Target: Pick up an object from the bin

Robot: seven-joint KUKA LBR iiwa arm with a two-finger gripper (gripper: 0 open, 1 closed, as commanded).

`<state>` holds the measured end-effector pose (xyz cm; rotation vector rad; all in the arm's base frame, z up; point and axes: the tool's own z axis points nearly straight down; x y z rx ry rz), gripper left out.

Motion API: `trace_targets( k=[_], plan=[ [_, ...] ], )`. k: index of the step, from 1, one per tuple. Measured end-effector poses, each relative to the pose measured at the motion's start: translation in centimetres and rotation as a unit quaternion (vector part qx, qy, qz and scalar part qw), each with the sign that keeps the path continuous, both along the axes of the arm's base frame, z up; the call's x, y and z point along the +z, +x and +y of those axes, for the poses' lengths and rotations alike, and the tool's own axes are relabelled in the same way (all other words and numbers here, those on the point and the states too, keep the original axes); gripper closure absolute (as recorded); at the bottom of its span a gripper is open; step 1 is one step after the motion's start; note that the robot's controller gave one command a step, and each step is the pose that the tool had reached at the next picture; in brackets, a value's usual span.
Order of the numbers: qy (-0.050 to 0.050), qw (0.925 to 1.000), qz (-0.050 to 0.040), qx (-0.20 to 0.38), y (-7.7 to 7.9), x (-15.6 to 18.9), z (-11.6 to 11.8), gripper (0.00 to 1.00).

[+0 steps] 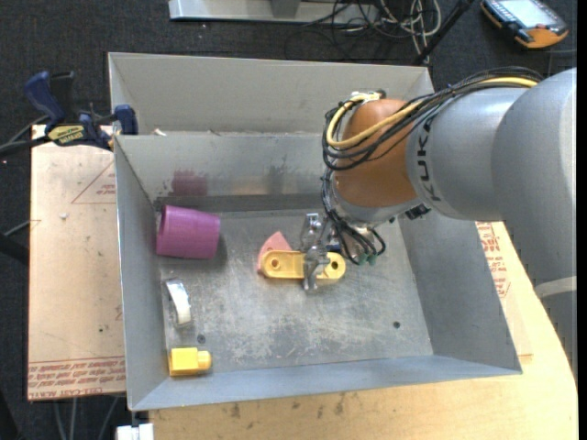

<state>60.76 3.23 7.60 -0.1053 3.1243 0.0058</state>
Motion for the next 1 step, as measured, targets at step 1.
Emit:
trace_targets(
  k=[1],
  plan=[
    [-0.001,0.9999,0.0091,-0.004,-0.51,2.37,-0.61,1.0]
  ],
)
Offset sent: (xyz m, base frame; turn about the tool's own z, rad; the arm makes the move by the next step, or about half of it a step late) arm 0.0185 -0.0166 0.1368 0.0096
